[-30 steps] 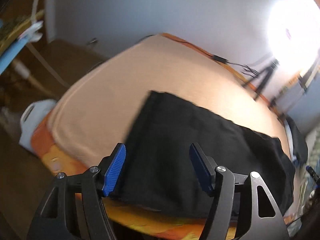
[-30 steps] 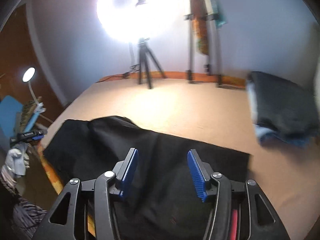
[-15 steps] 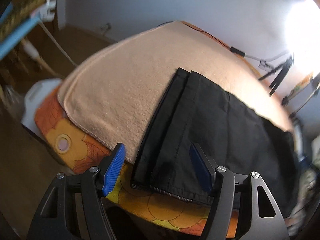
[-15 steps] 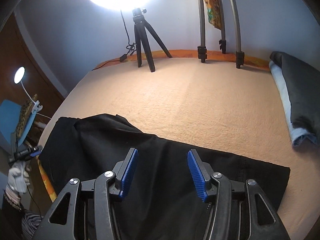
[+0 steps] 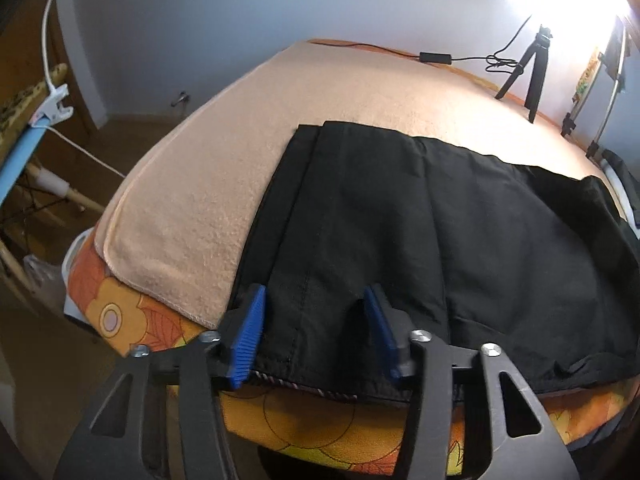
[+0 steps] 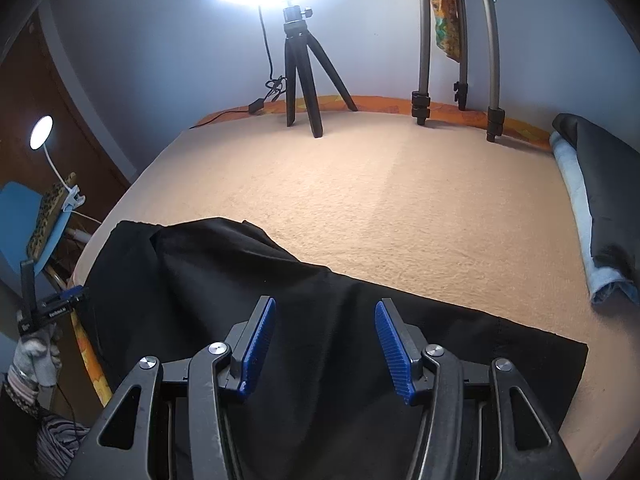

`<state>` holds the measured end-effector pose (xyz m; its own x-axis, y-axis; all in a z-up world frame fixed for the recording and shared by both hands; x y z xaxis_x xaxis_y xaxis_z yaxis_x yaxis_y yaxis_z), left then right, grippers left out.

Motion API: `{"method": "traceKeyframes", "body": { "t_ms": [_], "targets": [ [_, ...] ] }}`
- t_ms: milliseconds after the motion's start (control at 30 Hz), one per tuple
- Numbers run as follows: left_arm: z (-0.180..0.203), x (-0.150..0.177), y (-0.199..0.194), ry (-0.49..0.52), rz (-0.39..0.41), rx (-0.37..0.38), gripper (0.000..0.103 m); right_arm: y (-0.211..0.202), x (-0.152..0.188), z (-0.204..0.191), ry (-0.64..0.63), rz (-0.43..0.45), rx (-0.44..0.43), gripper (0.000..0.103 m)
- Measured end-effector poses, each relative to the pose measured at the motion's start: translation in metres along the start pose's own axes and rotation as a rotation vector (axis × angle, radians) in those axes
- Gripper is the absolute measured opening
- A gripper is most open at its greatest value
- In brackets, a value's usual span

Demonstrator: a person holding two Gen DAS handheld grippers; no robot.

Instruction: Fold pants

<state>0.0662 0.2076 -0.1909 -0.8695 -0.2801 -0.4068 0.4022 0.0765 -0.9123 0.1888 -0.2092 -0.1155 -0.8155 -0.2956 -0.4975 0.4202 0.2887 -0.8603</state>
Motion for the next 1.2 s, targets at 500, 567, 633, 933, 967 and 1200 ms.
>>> {"method": "traceKeyframes", "body": {
  "t_ms": [500, 567, 633, 933, 967, 1200],
  "targets": [
    [-0.018, 0.001, -0.006, -0.062, 0.029, -0.016, 0.012, 0.002, -0.001, -0.010, -0.026, 0.012, 0.000, 0.054],
    [-0.017, 0.003, -0.005, -0.052, 0.015, -0.013, 0.015, 0.002, -0.001, -0.010, -0.025, 0.012, 0.002, 0.054],
    [-0.019, 0.000, -0.010, -0.049, 0.013, -0.073, 0.031, 0.001, -0.004, -0.011, -0.039, 0.014, 0.009, 0.054],
    [0.020, -0.024, -0.039, -0.041, 0.076, 0.046, 0.042, 0.020, -0.046, -0.004, -0.113, -0.069, -0.068, 0.063],
    [0.035, -0.026, -0.038, -0.028, 0.067, 0.100, 0.042, 0.032, -0.053, -0.003, -0.116, -0.113, -0.098, 0.063],
    [0.097, -0.020, -0.009, 0.111, -0.034, 0.202, 0.042, 0.096, -0.066, -0.008, -0.099, -0.297, -0.232, 0.063]
  ]
}}
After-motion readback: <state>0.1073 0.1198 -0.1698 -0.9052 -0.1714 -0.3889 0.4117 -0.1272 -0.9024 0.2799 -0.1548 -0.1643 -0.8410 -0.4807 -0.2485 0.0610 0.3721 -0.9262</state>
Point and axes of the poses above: each gripper's, at about its wrist camera, not at the fingertips, and y roughly the way its jaws point, z to its right, x to its underside, the point moved 6 cm from there along y, roughly the way its jaws point, and after that the axes turned 10 degrees about -z, right-handed, at the moved point
